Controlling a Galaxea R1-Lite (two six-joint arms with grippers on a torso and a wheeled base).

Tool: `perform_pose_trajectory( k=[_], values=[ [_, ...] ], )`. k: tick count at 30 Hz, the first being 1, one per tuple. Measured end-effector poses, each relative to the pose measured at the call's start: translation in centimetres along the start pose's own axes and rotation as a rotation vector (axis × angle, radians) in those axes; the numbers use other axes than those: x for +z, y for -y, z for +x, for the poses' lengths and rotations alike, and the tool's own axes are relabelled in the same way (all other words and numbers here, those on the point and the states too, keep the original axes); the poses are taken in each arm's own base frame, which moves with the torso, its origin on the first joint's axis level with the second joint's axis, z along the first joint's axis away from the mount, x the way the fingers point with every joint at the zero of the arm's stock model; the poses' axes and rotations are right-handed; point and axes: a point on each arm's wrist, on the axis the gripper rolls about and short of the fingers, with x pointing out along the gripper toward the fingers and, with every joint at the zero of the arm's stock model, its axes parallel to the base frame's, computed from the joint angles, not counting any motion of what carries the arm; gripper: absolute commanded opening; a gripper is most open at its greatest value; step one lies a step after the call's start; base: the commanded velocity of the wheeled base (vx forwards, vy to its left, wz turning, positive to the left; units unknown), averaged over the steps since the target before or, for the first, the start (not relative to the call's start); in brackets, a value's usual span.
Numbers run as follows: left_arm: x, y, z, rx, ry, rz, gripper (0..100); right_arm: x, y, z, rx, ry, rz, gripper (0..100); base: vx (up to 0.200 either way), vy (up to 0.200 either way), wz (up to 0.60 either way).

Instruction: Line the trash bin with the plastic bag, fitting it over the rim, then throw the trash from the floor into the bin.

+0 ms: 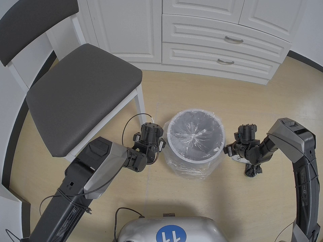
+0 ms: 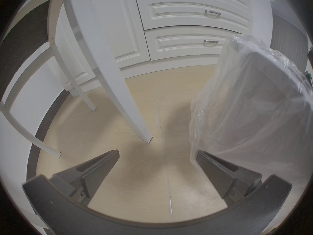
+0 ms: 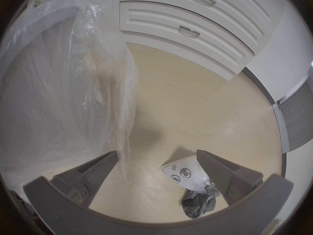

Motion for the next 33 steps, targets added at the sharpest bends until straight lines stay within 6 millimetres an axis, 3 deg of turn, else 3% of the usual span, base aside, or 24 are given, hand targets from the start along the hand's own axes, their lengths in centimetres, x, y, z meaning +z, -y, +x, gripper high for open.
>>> perform_pose_trajectory(
  k=[4, 11, 17, 24, 29, 33],
  values=[
    [0.4, -0.1, 0.0, 0.003, 0.014, -0.036, 100, 0.3, 0.1, -0.4, -0.001, 0.007, 0.005, 100, 0.000, 0.000, 0.00],
    [3.4, -1.2, -1.8, 0.005, 0.039, -0.074, 100, 2.1, 1.2, -2.8, -0.011, 0.037, 0.016, 100, 0.000, 0.000, 0.00],
    [2.4, -1.5, -4.7, -0.011, -0.056, -0.017, 100, 3.5, 3.1, -6.0, -0.025, 0.054, -0.013, 100, 0.000, 0.000, 0.00],
    [2.0, -1.7, -10.0, -0.051, -0.134, 0.049, 100, 5.4, 7.7, -12.1, 0.031, 0.131, -0.047, 100, 0.000, 0.000, 0.00],
    [3.2, -1.6, -14.3, -0.092, -0.125, 0.071, 100, 5.6, 11.6, -14.7, 0.012, 0.163, -0.028, 100, 0.000, 0.000, 0.00],
    [4.1, -1.3, -17.6, -0.133, -0.087, 0.072, 100, 5.3, 13.5, -15.6, 0.034, 0.119, -0.009, 100, 0.000, 0.000, 0.00]
  ],
)
